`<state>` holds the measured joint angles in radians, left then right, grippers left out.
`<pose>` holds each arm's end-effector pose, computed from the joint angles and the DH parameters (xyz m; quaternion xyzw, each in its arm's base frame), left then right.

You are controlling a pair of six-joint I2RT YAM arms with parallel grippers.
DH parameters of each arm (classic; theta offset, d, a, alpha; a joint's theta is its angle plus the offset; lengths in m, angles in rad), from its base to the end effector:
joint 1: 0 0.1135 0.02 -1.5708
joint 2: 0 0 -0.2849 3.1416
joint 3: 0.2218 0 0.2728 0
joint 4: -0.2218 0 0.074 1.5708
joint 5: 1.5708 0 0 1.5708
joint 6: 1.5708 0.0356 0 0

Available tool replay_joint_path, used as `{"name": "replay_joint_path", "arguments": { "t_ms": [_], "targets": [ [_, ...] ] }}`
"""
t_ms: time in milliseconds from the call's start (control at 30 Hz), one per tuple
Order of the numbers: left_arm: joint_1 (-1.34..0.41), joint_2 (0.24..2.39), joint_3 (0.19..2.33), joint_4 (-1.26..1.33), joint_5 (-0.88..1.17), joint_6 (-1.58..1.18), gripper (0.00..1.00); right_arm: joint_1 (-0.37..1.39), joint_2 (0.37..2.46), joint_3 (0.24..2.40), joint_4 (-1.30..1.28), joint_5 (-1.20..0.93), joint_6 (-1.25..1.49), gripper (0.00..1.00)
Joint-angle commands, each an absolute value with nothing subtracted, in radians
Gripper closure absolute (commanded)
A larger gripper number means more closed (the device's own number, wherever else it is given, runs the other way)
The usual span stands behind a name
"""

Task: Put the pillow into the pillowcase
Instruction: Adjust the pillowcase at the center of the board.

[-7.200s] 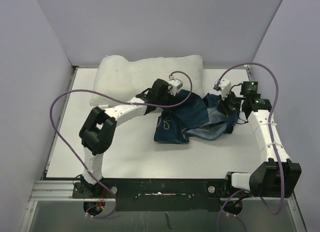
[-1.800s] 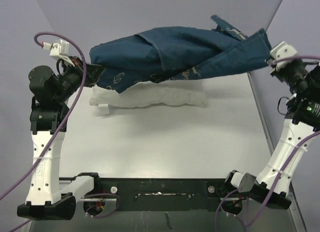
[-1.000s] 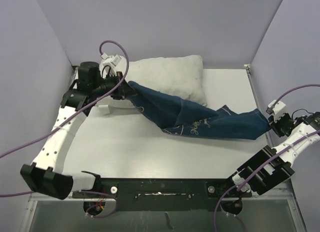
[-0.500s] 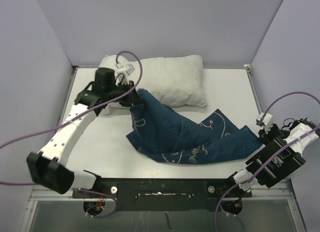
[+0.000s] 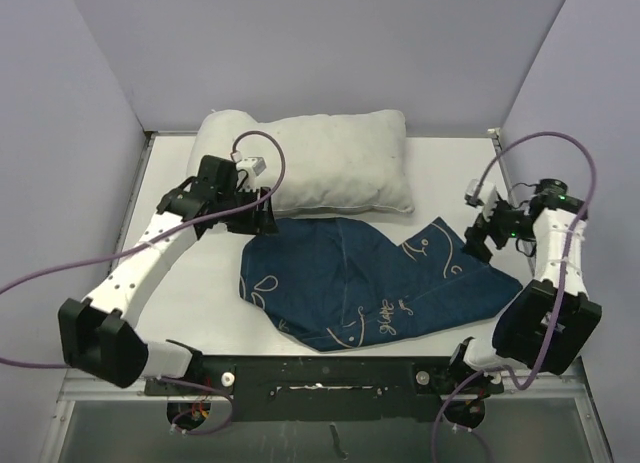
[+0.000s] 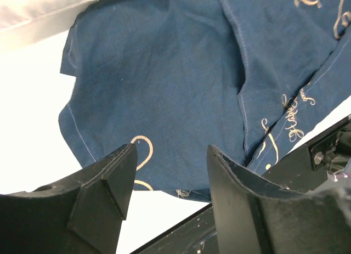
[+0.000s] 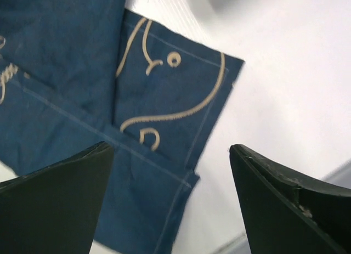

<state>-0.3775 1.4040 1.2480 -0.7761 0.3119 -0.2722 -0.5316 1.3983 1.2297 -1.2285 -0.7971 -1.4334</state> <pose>0.2834 -0.1241 0.3258 0.0981 0.9341 -0.2387 0.2469 0.2375 -0.1102 0.3113 -0.4304 0.8117 0.1480 0.3660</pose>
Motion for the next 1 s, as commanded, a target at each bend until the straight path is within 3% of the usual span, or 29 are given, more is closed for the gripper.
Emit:
{"name": "replay_joint_path", "arguments": {
  "t_ms": [0,233,467,567,633,733,767,967],
  "targets": [
    [-0.376,1.21,1.189,-0.674,0.298,-0.236,0.45,-0.345,1.482,1.168,-0.81,-0.605,-0.908,0.1],
    [-0.356,1.029,0.942,-0.452,0.309,-0.202,0.32,-0.23,1.753,1.263,-0.66,-0.41,-0.742,0.12],
    [-0.314,0.966,0.874,-0.408,0.323,-0.198,0.32,-0.182,1.862,1.236,-0.555,-0.278,-0.72,0.22],
    [-0.286,0.963,0.868,-0.401,0.349,-0.198,0.32,-0.179,1.896,1.231,-0.533,-0.255,-0.714,0.36],
    [-0.262,0.966,0.863,-0.397,0.377,-0.201,0.32,-0.179,1.915,1.231,-0.53,-0.255,-0.713,0.55],
    [-0.231,0.966,0.853,-0.389,0.412,-0.208,0.32,-0.188,1.904,1.237,-0.513,-0.259,-0.702,0.93],
    [-0.217,0.965,0.851,-0.388,0.42,-0.21,0.32,-0.195,1.89,1.246,-0.5,-0.258,-0.699,1.0],
    [-0.176,0.969,0.842,-0.374,0.465,-0.222,0.32,-0.314,1.853,1.459,-0.404,-0.183,-0.594,1.0]
  ]
}}
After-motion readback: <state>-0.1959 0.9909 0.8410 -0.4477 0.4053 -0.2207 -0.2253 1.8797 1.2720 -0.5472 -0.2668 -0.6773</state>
